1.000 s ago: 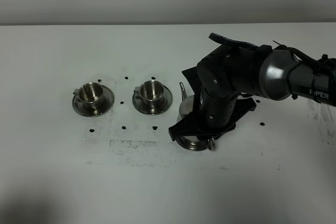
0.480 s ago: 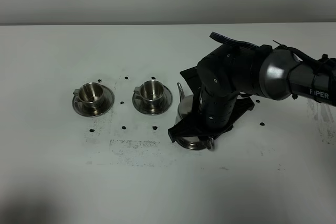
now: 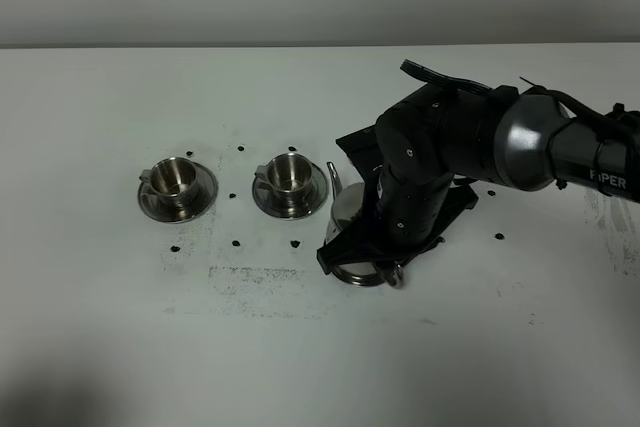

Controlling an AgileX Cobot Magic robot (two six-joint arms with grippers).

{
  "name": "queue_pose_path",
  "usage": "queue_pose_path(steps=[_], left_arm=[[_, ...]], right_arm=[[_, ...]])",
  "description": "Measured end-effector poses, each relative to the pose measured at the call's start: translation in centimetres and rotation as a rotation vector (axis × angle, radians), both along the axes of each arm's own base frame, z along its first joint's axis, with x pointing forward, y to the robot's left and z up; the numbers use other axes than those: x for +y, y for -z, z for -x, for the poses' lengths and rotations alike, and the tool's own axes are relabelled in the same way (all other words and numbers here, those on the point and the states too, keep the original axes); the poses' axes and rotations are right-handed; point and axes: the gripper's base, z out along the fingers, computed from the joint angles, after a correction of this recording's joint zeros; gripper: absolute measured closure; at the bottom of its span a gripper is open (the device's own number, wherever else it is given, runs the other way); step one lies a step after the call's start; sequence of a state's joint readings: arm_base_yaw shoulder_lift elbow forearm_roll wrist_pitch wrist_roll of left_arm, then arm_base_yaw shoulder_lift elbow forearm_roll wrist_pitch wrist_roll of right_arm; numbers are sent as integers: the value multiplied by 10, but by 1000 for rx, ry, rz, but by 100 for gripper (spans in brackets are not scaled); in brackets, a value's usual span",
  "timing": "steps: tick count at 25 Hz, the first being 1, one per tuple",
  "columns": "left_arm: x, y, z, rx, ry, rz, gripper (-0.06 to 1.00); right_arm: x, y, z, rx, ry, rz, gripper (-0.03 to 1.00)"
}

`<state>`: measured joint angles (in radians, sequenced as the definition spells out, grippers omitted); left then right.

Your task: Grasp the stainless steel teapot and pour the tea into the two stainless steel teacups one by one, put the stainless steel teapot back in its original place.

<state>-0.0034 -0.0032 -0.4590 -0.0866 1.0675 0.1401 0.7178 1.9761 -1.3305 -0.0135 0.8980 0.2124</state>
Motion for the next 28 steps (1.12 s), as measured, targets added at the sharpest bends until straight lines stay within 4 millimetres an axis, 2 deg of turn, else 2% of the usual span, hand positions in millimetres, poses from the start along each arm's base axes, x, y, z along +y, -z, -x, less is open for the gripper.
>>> queue_pose_path(steps=[11,18,28], left_arm=[[0,0,0,0,0,0,28],[0,0,0,0,1,-1,28],[0,0,0,0,0,0,28]], right_arm=[[0,-1,-1,-18,7,-4,79],[-5,-20,-1,-68,15,-8,79],[-5,-32,-3,-73,-61,24,79]])
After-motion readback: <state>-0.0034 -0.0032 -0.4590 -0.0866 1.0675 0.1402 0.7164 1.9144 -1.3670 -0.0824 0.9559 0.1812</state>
